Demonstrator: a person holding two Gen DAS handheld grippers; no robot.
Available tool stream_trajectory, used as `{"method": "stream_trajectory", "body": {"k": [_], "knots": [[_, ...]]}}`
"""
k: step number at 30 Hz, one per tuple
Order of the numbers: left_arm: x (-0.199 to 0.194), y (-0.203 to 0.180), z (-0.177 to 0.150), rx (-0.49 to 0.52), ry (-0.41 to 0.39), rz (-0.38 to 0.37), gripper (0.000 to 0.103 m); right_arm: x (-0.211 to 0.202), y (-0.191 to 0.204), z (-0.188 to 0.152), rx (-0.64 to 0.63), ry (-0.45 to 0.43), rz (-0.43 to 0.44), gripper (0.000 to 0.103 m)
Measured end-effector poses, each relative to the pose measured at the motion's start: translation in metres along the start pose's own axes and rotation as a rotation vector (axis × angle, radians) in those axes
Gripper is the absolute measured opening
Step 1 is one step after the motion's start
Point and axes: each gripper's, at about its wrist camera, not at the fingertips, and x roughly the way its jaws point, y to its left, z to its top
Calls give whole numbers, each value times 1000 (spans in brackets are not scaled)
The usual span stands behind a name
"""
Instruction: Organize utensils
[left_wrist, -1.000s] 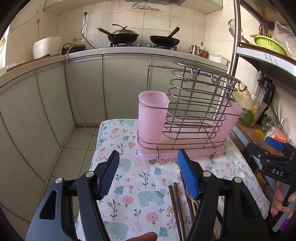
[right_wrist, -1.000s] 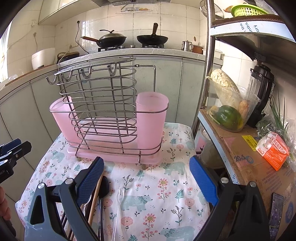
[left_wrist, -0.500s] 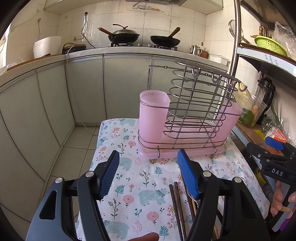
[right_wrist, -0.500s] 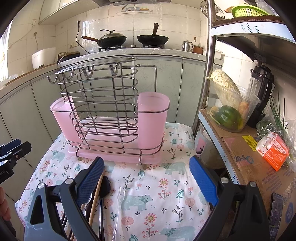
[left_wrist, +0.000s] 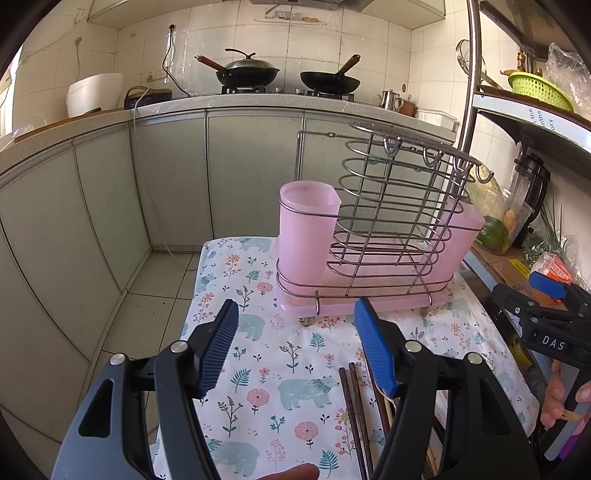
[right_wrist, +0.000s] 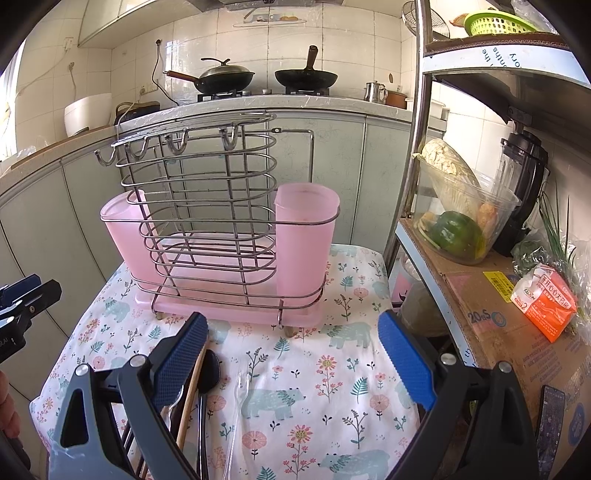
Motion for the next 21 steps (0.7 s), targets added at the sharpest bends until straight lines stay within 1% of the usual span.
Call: {"method": "stream_trajectory", "body": {"k": [13,21], "knots": [[-2,1,1,5,-2,-1,66,-1,0,1,-1,2,0,92],[3,0,0,5,16,4,66,1,2,0,-7,7,1,92]]}}
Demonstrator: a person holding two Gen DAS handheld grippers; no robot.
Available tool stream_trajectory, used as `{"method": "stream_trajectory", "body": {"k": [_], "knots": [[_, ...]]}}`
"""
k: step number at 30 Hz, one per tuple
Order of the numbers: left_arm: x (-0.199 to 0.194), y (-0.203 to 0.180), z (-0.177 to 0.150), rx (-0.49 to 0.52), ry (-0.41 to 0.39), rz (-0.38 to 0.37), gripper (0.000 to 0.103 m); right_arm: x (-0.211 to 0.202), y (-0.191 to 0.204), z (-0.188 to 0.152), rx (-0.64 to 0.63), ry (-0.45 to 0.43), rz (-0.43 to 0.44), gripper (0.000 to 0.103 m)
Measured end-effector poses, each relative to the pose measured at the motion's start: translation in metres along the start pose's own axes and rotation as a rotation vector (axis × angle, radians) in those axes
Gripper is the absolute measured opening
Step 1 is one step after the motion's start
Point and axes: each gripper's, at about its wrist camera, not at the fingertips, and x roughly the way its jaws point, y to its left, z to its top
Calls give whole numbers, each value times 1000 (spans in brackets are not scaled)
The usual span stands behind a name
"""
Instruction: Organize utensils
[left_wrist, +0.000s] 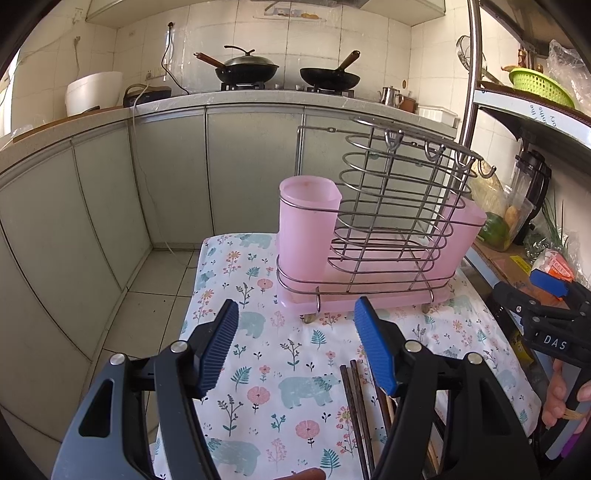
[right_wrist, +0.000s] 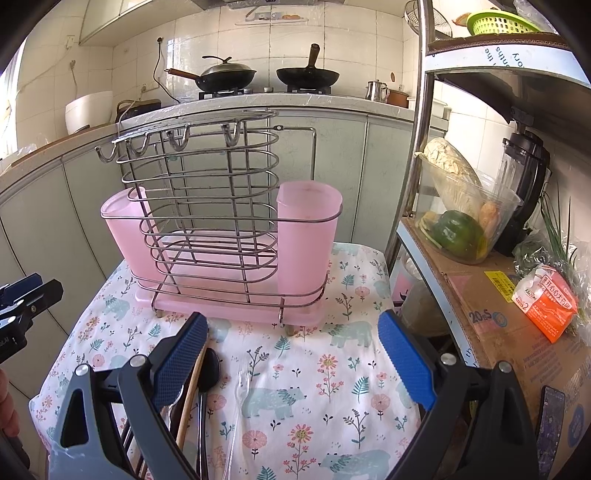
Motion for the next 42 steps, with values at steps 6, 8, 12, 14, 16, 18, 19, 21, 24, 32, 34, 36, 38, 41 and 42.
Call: {"method": "stream_trajectory", "body": {"k": [6,8,12,14,16,18,19,21,24,32,34,36,38,41,42], "knots": [[2,-2,-2,6,9,8,66,4,0,-2,2,11,3,92],[3,-2,-2,6,14,7,66,5,0,-3,1,14,4,92],[6,-4,-4,14,24,7,66,7,0,-4,1,23,4,92],[8,-4,-6,17,30,7,66,10,0,-5,0,31,5,92],[11,-4,-7,20,37,8,66,13,0,-7,0,44,9,92],[14,-5,-8,23,47,10,66,17,1,-9,-1,58,16,92],[16,-5,-9,24,53,11,66,20,1,-10,-2,67,23,92],[21,-5,-11,30,67,14,66,23,2,-12,-4,83,31,92],[29,-7,-15,41,93,14,66,33,4,-16,-5,142,59,82],[63,-6,-33,37,260,-56,40,73,-6,-34,105,360,215,50],[74,-3,-38,8,324,-88,31,78,-7,-37,127,388,244,44],[83,-2,-41,-18,386,-125,26,83,-8,-40,145,415,278,40],[91,-2,-45,-53,447,-176,25,86,-8,-43,166,444,322,37],[99,-7,-51,-64,515,-225,22,91,-3,-45,184,480,377,31],[103,-11,-53,-58,533,-226,20,93,-1,-45,186,489,389,29]]}}
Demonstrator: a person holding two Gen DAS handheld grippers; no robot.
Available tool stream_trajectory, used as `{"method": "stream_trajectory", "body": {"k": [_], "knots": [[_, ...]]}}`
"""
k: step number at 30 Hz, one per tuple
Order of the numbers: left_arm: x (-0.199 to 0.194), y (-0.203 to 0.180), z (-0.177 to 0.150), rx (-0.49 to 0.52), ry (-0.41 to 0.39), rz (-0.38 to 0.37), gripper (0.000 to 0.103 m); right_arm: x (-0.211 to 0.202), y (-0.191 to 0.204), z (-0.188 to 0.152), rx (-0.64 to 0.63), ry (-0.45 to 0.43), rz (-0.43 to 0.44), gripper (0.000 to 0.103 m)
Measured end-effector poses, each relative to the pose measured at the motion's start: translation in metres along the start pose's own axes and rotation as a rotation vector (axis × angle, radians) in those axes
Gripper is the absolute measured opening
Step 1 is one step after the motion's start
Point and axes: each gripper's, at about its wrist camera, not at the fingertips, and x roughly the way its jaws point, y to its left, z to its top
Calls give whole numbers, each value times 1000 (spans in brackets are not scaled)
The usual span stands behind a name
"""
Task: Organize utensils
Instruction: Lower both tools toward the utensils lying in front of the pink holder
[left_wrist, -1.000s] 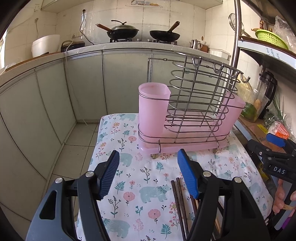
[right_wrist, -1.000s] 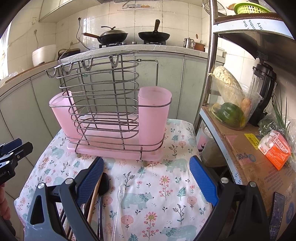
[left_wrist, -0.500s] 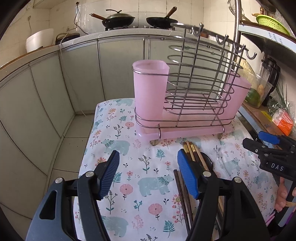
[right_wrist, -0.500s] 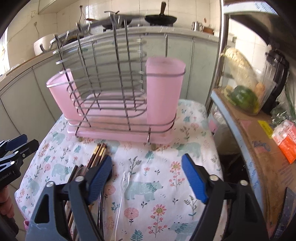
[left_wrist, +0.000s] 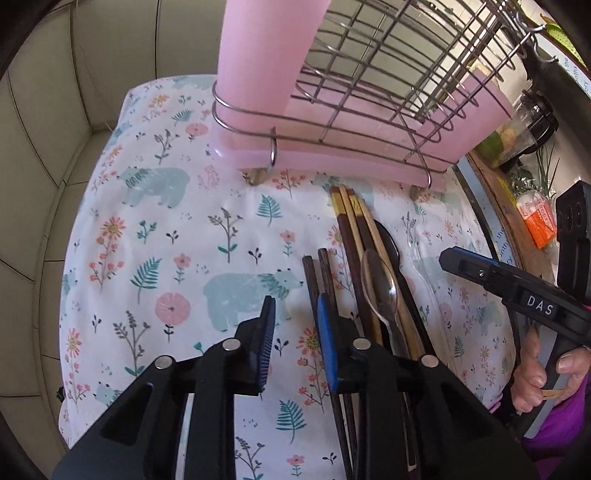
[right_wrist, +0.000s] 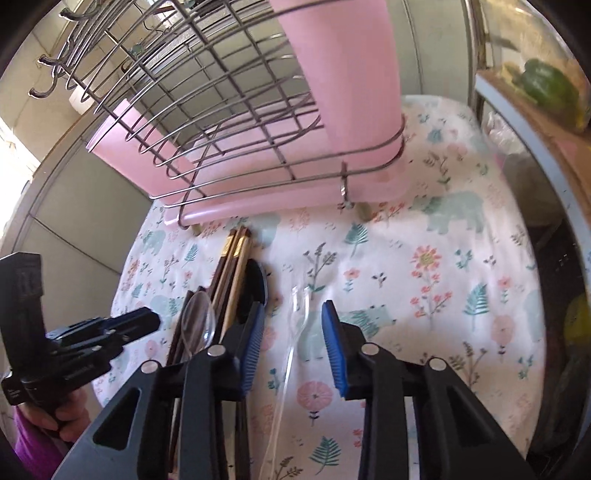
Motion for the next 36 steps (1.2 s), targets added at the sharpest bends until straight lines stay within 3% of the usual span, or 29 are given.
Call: {"method": "stream_trajectory", "body": {"k": [7,23,29,32,34,36], "knots": [[16,-11,3,-3,56,-11,16,5,2,1,11,34,50,27],[32,-43,16,121,68,43,15,16,9,-13,-29,109,69,28],[29,-20,16,-1,78,-54,12,16,14,-18,-28,135,107,28],[29,-17,16,-13,74,-37,12,23,23,-21,-56,156,87,27],[29,-18,16,-8,69,-13,12,25,29,-23,-74,151,78,24],[27,-15,17,-9,65,-1,12,25,36,-24,-92,150,76,11]]}}
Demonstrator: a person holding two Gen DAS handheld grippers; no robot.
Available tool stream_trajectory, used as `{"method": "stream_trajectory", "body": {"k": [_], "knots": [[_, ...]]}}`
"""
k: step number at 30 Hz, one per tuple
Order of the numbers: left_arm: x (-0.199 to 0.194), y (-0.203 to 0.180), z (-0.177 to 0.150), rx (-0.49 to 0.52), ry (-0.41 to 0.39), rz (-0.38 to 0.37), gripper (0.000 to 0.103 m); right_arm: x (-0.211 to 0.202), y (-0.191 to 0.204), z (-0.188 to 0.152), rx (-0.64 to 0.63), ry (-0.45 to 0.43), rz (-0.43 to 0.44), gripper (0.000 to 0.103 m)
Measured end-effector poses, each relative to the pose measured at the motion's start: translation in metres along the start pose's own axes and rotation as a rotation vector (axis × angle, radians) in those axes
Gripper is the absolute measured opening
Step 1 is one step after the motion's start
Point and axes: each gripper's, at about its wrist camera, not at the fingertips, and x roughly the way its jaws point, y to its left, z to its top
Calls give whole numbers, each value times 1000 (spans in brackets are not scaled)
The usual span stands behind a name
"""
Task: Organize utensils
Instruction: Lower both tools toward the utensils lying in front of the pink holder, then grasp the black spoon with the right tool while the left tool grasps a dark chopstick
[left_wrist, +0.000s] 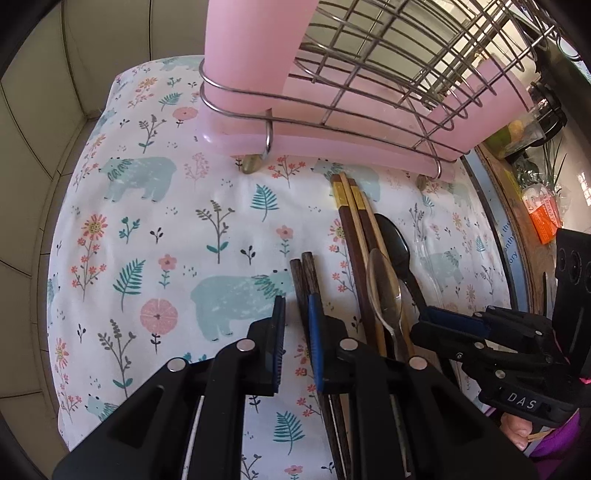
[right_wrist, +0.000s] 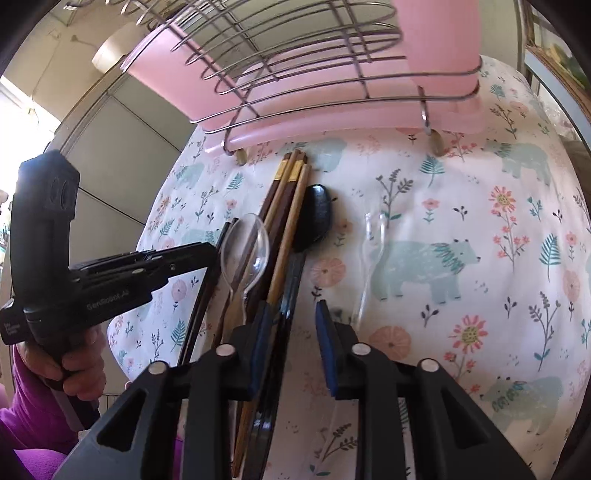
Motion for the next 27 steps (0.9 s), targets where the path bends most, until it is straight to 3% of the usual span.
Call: {"method": "stream_trajectory", "body": {"k": [2,10,18,27], "knots": [[-4,5,2,-2,1,8,12,1,3,0,-13,-5,-74,7],[-3,1,3,51,28,41,12,-17,-10,-1,32,-50,-126,6],[7,-6,8,83,44,103,8,-28,-17,-12,32,-22,-88,7],[-5,21,9,2,10,105,5,-26,-10,-8,14,-19,-34,14]]}}
